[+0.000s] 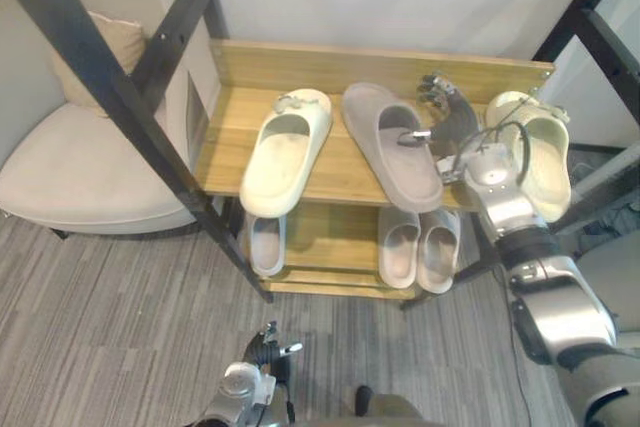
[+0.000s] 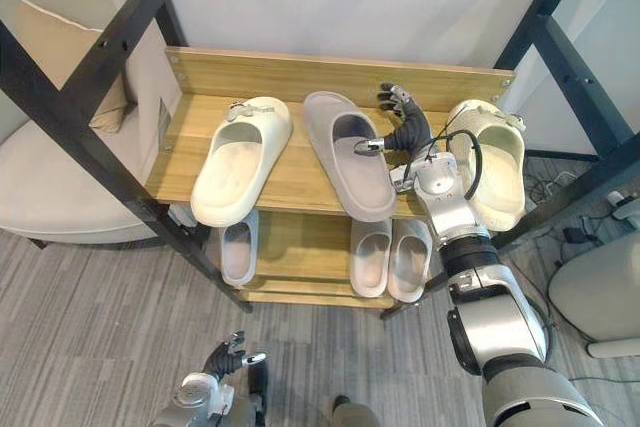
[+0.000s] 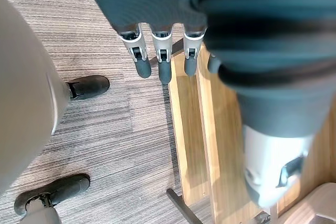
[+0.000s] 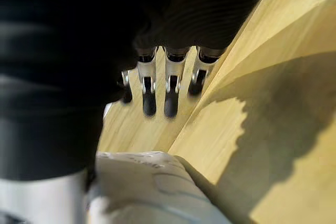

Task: Organize the slippers on the shoe rack

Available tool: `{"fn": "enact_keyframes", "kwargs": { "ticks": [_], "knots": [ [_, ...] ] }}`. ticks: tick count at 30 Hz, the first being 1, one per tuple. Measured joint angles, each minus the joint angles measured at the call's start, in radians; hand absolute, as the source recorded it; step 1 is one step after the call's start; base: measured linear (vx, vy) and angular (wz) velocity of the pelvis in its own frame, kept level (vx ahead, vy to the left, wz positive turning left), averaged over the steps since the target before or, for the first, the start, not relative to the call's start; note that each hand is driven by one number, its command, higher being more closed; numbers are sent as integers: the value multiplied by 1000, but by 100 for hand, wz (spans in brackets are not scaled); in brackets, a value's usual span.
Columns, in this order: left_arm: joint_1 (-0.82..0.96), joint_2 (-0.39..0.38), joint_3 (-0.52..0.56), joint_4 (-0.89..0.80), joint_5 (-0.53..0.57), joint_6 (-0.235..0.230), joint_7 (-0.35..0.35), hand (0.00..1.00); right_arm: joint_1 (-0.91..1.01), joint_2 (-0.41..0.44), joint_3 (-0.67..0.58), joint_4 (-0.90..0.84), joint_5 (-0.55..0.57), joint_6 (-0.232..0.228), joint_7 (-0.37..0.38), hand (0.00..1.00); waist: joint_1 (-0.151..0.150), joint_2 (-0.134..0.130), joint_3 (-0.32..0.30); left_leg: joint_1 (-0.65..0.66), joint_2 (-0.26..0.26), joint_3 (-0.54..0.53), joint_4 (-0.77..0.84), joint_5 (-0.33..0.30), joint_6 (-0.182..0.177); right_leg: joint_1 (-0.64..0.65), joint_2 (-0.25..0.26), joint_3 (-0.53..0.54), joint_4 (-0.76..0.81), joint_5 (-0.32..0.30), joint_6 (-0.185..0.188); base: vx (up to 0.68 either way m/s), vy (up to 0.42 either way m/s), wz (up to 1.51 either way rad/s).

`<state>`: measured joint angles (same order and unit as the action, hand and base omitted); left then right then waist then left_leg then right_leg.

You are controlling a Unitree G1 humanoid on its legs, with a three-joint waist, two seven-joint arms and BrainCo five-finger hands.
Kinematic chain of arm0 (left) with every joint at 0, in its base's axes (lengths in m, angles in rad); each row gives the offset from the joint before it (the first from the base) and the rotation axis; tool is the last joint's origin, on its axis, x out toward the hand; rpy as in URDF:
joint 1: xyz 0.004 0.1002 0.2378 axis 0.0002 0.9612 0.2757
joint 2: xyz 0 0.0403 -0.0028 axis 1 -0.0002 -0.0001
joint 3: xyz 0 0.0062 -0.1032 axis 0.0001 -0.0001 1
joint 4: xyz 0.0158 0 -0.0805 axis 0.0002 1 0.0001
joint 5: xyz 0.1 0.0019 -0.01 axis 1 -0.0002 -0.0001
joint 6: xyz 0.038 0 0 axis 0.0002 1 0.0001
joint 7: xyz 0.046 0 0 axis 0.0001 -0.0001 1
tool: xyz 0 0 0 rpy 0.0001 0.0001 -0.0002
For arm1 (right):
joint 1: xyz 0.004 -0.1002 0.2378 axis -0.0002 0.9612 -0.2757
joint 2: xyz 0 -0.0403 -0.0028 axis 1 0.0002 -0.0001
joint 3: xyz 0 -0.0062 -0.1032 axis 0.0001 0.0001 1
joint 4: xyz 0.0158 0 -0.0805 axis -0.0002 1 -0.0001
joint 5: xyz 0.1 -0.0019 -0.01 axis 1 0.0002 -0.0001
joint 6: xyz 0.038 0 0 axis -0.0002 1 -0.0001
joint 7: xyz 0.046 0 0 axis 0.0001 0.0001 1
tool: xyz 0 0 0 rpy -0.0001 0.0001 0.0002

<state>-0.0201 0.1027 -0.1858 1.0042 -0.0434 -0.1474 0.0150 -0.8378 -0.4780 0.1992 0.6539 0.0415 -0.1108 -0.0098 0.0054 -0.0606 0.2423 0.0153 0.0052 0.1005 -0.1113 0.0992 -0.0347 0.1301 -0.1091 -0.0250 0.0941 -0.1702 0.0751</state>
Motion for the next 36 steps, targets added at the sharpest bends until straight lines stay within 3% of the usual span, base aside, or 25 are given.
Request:
{"fn": "enact_keyframes", "kwargs": {
  "ticks": [13, 31, 36],
  "knots": [
    [-1, 0, 2, 0, 0, -1, 0, 0, 32, 4, 9, -47, 15, -8, 1, 100, -5, 5, 3, -7, 20, -28, 0, -4, -12, 1, 21, -19, 5, 6, -10, -30, -9, 4],
    [0, -1, 4, 8, 23, 4, 0, 0, 399, 50, -129, -535, 36, -51, -54, 100, -17, 4, 3, 18, 17, -1, 0, 7, -10, 14, 16, 6, 0, 6, -9, -8, 1, -4],
    [0, -2, 4, 17, 44, 4, -2, 0, 490, 89, -160, -680, 28, -87, -66, 100, -27, 7, 0, 20, 18, -1, 0, 9, -11, 14, 17, 8, -11, 5, -9, -67, 6, -2]
  ]
}}
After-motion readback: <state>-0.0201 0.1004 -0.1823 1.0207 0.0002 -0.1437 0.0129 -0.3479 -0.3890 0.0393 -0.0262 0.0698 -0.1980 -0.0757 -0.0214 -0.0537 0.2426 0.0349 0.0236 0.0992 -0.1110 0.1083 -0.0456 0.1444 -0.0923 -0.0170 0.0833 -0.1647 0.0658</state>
